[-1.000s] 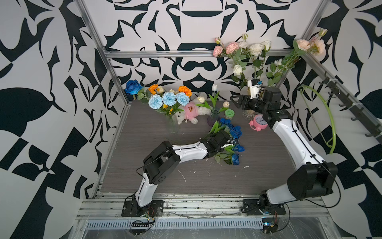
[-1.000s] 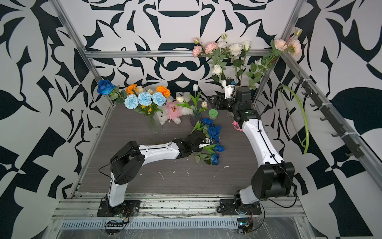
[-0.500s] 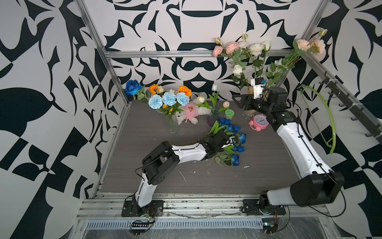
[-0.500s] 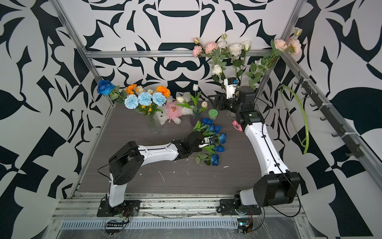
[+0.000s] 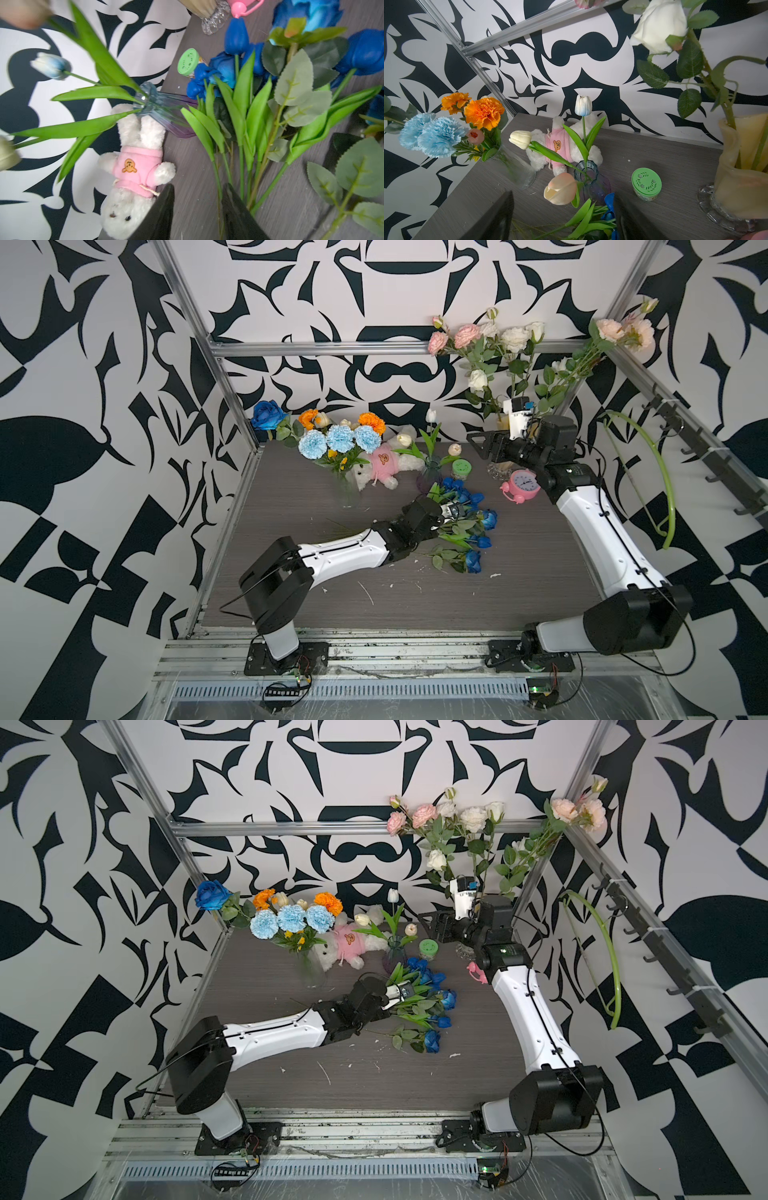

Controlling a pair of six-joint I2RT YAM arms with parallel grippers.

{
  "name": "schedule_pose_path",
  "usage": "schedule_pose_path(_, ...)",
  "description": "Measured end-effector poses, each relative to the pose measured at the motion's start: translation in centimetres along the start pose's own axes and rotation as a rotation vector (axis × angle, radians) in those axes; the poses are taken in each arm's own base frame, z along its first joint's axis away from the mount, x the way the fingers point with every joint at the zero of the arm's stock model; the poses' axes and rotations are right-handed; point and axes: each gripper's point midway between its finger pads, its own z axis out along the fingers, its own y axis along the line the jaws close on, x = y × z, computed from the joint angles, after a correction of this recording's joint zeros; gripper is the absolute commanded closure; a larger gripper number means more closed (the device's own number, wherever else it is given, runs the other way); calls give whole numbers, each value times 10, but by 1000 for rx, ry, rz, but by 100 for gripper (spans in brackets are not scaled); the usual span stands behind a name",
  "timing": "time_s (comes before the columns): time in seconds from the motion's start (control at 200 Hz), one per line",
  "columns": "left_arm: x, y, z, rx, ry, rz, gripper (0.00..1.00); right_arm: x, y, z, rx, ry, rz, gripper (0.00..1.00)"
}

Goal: Pick out blue flowers from the vase
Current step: Pick up the flower from the vase.

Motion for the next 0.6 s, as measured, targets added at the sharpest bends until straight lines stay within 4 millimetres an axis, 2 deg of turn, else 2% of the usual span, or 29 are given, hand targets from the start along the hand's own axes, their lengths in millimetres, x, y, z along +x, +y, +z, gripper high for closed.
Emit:
schedule_pose_path(0.17,6,43,-32,-72,-16,-107,50,3,3,2,1,13,-8,26)
schedule_pose_path(0.24,12,58,-47,-104,-18,-146,47,7,12,5,8,37,-32,26)
schedule_pose_path(0.305,17,71,-62,-136,-20,-179,46,11,28,10,-5,58,-70,25)
schedule_pose_path(0.5,27,103,-104,-220,-29,-267,46,22,95,19,-118,96,-173,25)
schedule_pose_path(0.6,32,119,-130,-269,-49,-320,45,26,117,26,-160,108,-206,26)
